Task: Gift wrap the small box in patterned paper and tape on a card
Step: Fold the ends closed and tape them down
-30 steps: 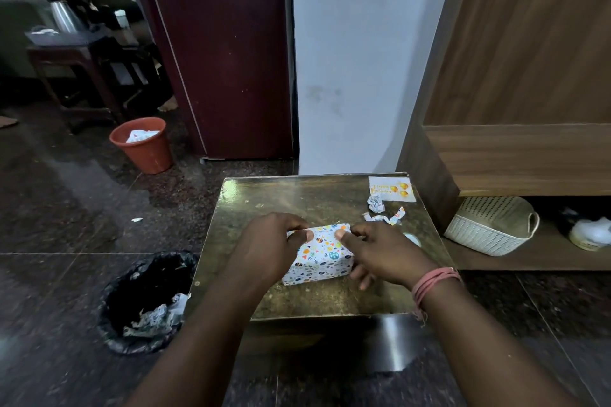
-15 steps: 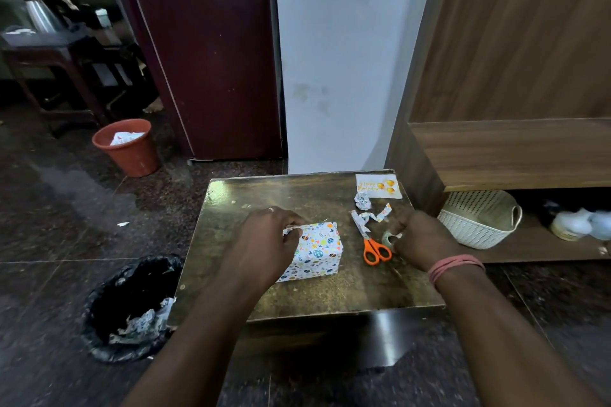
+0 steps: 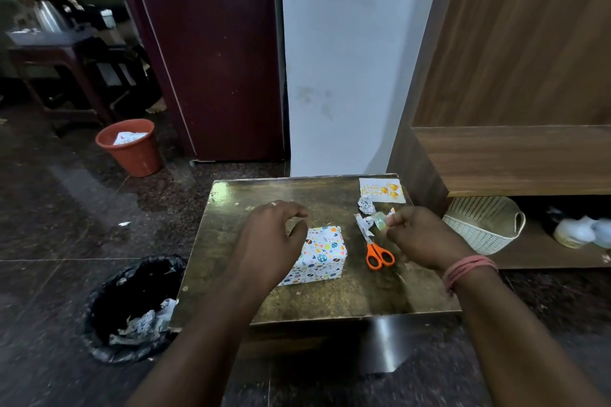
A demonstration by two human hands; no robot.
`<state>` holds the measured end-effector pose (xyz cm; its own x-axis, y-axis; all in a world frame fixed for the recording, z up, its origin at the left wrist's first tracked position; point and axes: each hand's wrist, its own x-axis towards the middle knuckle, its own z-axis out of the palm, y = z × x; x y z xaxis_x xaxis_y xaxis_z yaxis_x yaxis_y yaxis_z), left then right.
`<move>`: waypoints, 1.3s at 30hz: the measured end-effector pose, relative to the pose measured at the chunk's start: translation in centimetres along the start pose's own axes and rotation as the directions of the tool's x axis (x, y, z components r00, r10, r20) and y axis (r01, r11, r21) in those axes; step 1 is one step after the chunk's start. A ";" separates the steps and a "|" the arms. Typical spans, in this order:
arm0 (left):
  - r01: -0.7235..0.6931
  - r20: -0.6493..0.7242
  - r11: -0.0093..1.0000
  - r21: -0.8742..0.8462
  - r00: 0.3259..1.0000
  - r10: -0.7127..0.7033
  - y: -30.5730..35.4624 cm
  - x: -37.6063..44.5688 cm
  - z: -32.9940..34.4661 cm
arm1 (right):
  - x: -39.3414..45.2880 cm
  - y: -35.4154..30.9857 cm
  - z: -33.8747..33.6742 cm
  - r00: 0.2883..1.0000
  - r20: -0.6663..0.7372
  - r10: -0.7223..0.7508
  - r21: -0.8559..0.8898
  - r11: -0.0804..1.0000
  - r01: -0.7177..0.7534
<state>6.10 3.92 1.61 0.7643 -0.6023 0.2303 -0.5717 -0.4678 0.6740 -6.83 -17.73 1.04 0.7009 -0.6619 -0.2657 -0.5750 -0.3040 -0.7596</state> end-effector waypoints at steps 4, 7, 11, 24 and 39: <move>0.084 0.018 0.925 -0.370 0.996 -0.084 1.7 -0.1 -0.1 | -1.3 -1.9 0.9 0.965 0.197 -0.171 0.423 0.903 0.074; 0.175 0.172 0.787 -0.592 0.981 -0.088 2.4 0.1 0.0 | -2.2 -3.3 2.1 0.909 0.277 -0.312 0.630 0.773 0.074; 0.243 0.253 0.612 -0.752 0.965 -0.072 2.3 0.0 -0.3 | -2.8 -4.1 3.2 0.831 0.351 -0.432 0.734 0.678 0.043; 0.283 0.297 0.634 -0.720 0.951 -0.088 1.2 0.4 -1.2 | -2.5 -4.5 3.5 0.856 0.156 -0.492 0.675 0.686 0.271; 0.559 0.555 0.336 -0.758 0.824 -0.116 1.7 -0.1 -2.6 | -2.6 -5.0 3.8 0.928 0.010 -0.373 0.755 0.612 0.237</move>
<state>5.79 4.89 4.51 0.5299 -0.8012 -0.2780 0.4612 -0.0028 0.8873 -4.14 -11.87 3.30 0.8691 -0.4937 0.0305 0.1330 0.1739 -0.9757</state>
